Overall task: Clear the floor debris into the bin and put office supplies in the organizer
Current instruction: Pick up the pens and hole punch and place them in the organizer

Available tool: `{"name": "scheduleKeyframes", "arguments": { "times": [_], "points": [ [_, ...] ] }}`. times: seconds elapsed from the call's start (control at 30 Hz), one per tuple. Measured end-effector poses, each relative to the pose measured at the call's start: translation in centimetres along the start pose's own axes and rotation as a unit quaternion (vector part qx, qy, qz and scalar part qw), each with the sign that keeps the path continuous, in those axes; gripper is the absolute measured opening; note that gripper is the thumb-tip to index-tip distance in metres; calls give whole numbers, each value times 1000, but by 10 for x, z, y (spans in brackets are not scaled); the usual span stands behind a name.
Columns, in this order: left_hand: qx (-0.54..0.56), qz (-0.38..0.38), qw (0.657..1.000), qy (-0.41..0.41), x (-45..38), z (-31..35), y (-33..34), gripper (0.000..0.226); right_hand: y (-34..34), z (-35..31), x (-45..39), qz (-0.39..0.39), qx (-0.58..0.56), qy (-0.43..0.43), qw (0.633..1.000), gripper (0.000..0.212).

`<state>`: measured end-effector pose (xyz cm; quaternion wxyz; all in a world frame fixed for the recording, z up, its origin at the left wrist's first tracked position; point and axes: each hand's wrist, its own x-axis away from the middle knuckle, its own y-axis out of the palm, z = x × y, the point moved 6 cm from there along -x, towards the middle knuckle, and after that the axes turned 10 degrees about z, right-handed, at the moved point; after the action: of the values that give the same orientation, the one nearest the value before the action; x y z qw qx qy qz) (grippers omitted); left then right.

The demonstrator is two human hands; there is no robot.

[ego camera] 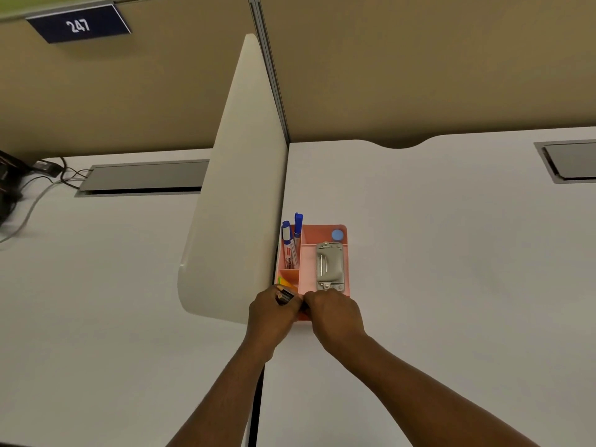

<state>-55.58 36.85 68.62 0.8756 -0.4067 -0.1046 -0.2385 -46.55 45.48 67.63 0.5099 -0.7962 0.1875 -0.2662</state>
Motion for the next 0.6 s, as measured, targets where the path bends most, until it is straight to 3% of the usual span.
{"name": "scheduleKeyframes", "arguments": {
  "times": [0.27,0.47,0.6],
  "points": [
    [5,7,1000,13,5,0,-10,20,0,2,2,-1,-16,15,1000,38],
    [29,32,999,25,23,-5,-29,41,-19,5,27,105,-33,20,994,31],
    [43,42,998,26,45,-14,-36,42,-31,7,56,192,-72,25,978,35]
  ]
}}
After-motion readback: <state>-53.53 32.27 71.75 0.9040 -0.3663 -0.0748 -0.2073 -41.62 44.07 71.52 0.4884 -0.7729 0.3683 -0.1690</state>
